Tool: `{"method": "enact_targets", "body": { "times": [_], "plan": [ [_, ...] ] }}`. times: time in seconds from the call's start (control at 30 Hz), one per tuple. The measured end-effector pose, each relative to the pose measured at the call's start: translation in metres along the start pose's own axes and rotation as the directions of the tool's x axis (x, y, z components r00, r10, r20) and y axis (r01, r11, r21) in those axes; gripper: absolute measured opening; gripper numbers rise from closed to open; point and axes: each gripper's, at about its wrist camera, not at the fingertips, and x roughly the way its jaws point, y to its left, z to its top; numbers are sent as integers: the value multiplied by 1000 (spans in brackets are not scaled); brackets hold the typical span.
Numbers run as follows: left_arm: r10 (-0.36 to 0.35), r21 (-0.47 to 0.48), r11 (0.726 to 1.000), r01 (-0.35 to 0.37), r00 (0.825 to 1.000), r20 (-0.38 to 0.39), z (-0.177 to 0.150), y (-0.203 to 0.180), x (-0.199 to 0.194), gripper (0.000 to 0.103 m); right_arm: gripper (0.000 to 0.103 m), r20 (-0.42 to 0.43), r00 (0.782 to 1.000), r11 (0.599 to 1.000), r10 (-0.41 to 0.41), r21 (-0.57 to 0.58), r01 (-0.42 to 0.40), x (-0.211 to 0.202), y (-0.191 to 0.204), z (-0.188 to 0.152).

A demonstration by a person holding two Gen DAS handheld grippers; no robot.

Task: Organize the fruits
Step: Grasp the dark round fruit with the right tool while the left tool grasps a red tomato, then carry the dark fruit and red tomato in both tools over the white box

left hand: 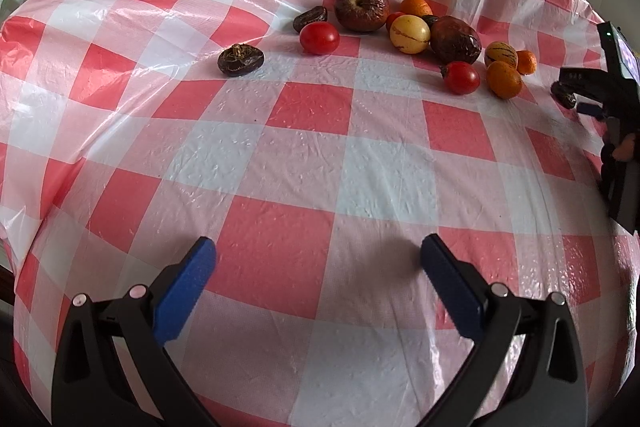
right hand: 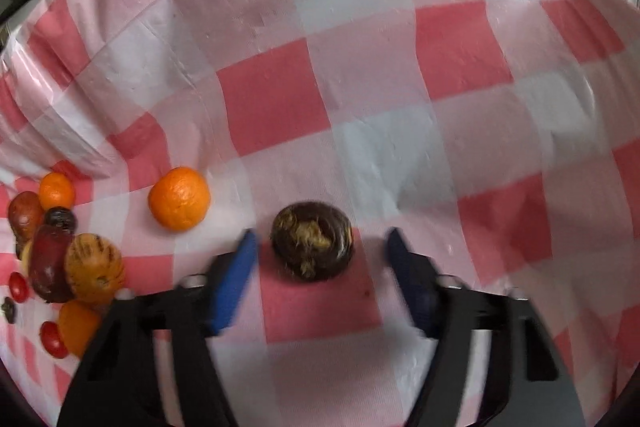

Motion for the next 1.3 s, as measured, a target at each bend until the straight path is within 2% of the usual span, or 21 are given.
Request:
{"method": "enact_targets", "body": {
  "times": [0.03, 0.1, 0.17, 0.3, 0.4, 0.57, 0.7, 0.8, 0.87, 0.9, 1.07, 1.3],
  "plan": [
    [-2, -6, 1000, 2, 1000, -5, 0, 1, 1, 102, 40, 0, 1000, 1000, -23, -17, 23, 0, 3, 0],
    [-37, -31, 999, 37, 999, -2, 6, 1, 0, 100, 40, 2, 999, 998, -36, -43, 36, -2, 9, -1],
    [-69, -48, 996, 69, 998, 11, 13, -2, 1, 90, 40, 21, 999, 999, -32, -21, 32, -7, 7, -1],
    [-94, 25, 995, 93, 995, 43, 43, -37, 15, 83, 40, 26, 999, 993, 27, 113, -30, -11, -20, -5],
    [-128, 53, 991, 126, 991, 46, 67, -60, 32, 69, 40, 32, 998, 991, 48, 126, -52, -14, -21, -6],
    [-141, 70, 988, 138, 989, 47, 103, -87, 60, 67, 40, 40, 996, 984, 85, 152, -90, -14, -34, -6],
    [-145, 157, 978, 138, 989, 35, 116, -112, 72, 66, 40, 43, 994, 982, 98, 157, -104, -17, -43, -4],
    [-147, 204, 969, 139, 989, 24, 121, -123, 78, 52, 40, 42, 994, 982, 100, 158, -106, -11, -43, -8],
    [-157, 217, 965, 149, 987, 23, 123, -126, 79, 37, 40, 43, 994, 982, 101, 159, -106, -11, -42, -8],
    [-161, 220, 963, 152, 987, 21, 123, -127, 78, 34, 40, 43, 994, 982, 101, 159, -106, -12, -41, -8],
    [-161, 221, 964, 151, 987, 28, 112, -124, 68, 34, 40, 42, 994, 982, 100, 159, -106, -12, -38, -8],
    [-172, 93, 982, 163, 980, 97, 77, -98, 24, 34, 40, 39, 995, 983, 92, 157, -97, -12, -34, -7]
  ]
}}
